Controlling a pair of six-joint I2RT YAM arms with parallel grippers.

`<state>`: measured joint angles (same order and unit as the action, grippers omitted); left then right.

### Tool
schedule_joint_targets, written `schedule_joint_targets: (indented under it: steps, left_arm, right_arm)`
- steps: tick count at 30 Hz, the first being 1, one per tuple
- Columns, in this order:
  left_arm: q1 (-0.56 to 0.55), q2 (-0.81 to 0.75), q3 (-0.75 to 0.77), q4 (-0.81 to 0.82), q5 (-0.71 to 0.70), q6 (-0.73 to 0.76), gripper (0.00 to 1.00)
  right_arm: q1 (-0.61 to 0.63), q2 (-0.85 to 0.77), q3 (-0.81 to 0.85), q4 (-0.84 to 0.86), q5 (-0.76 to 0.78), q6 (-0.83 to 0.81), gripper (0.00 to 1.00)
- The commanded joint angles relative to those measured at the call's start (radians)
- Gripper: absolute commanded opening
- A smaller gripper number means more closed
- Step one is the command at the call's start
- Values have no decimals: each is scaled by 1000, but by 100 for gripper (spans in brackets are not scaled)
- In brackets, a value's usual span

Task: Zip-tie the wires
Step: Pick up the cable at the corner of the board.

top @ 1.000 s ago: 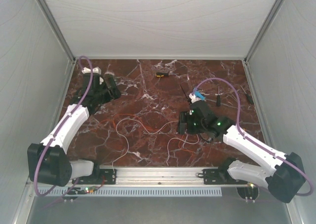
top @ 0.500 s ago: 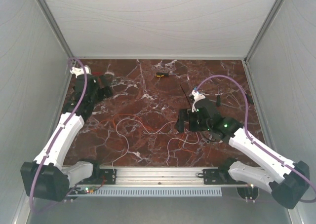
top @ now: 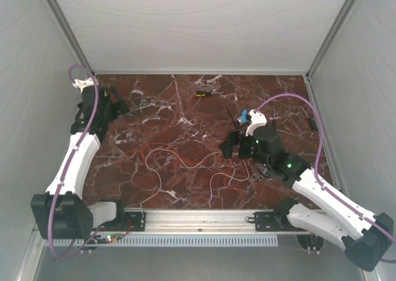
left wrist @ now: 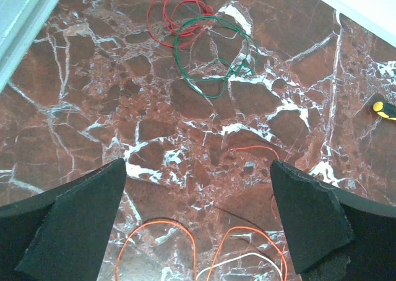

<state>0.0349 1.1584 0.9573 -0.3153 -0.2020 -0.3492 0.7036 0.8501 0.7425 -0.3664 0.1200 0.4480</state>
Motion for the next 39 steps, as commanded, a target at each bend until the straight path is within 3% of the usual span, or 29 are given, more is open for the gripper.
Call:
schedule_joint_targets:
  steps: [1,6,13,22,32,39]
  left_arm:
    - [33,102,105,63,40,-23,100]
    - [58,283,246,70,34,-21,97]
    - [166,575,440,135,182,65,85]
    - [230,880,699,140,320,182,80]
    - [265,1059,849,170,398,262,68]
    - [280,1129,862,168,458,250,58]
  right_arm:
    - [-3,-10,-60,142,21,-36,98]
    - [-4,0,-101,206,8,-67,98]
    - [-10,53,-112,225,-11,-98,98]
    - [-19,93,-98,208,-109,-109,98]
    - [-18,101,-85,160,-107,-101,98]
    - [-19,131,-68,146,-117,-91,97]
